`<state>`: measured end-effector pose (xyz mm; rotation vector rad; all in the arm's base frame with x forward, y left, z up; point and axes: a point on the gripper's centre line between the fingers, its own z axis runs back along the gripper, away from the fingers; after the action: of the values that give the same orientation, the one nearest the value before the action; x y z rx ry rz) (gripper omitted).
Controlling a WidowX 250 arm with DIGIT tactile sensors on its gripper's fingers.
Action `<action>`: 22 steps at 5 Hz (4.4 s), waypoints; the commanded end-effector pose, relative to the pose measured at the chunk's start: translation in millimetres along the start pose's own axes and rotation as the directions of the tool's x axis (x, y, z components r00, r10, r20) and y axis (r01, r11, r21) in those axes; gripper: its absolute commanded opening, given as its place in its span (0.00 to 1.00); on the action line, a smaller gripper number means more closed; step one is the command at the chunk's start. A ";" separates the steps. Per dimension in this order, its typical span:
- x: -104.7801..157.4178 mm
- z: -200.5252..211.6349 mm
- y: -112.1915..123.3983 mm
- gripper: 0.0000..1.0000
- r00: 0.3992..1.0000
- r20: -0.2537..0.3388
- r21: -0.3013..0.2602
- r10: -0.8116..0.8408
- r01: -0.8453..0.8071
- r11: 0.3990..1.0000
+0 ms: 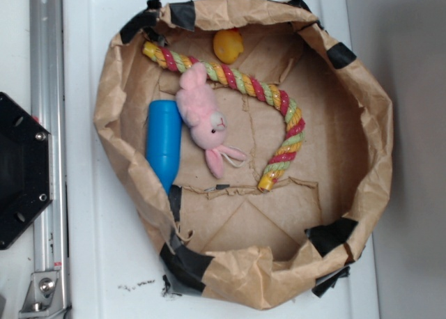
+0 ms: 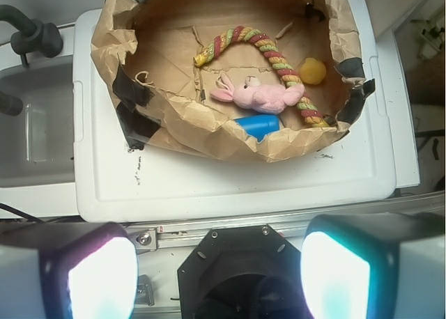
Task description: Grab the yellow duck.
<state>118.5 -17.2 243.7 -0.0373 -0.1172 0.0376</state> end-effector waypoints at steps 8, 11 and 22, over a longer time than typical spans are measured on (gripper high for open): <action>126.9 -173.6 112.5 1.00 0.397 0.396 0.053 0.828 -0.910 0.410; 119.9 -178.5 120.6 1.00 0.412 0.360 0.081 0.837 -0.907 0.412; 116.6 -221.8 144.8 0.00 0.361 0.486 0.087 0.796 -0.926 0.367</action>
<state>268.5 102.9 18.5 0.2851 -0.4447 1.1744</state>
